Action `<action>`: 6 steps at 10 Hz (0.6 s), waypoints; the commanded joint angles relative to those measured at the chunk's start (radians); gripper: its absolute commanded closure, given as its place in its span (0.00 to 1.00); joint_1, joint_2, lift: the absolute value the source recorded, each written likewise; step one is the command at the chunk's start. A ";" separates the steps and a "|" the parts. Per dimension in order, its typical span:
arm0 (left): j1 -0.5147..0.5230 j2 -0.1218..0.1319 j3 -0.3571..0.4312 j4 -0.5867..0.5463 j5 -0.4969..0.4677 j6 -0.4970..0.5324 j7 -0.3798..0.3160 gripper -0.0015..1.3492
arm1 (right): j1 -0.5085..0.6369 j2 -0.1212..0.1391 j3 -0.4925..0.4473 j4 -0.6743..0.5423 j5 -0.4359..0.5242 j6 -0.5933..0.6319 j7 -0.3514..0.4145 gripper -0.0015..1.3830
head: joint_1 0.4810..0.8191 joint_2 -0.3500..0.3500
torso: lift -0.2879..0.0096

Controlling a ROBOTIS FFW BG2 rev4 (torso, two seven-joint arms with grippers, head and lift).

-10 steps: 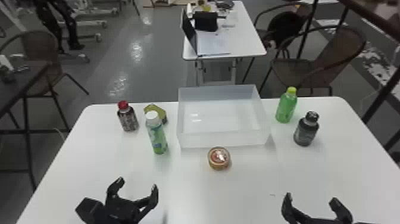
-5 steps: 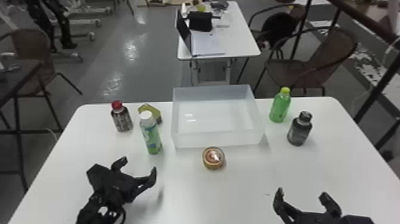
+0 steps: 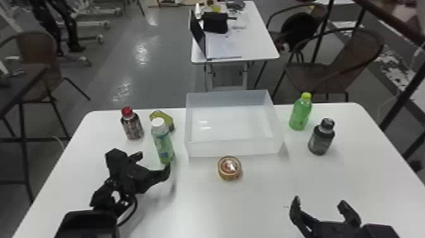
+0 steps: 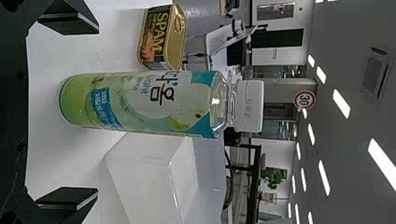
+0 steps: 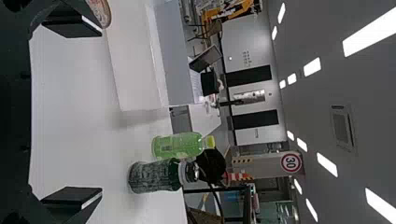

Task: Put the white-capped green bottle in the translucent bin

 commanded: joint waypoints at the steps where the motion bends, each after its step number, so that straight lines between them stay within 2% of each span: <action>1: -0.048 0.011 0.011 0.055 -0.010 0.011 -0.001 0.06 | -0.010 0.014 0.000 0.013 0.001 0.000 0.010 0.07 | 0.63 0.60 | 0.78; 2: -0.074 0.022 0.012 0.089 -0.008 0.013 -0.003 0.05 | -0.017 0.020 0.000 0.019 0.002 0.000 0.016 0.07 | 0.63 0.61 | 0.78; 4: -0.121 0.047 -0.034 0.134 0.021 0.019 -0.006 0.04 | -0.032 0.027 0.000 0.031 0.002 0.000 0.027 0.07 | 0.63 0.64 | 0.78; 6: -0.167 0.045 -0.078 0.184 0.050 0.014 -0.015 0.04 | -0.043 0.034 0.000 0.040 0.005 0.000 0.034 0.07 | 0.63 0.64 | 0.78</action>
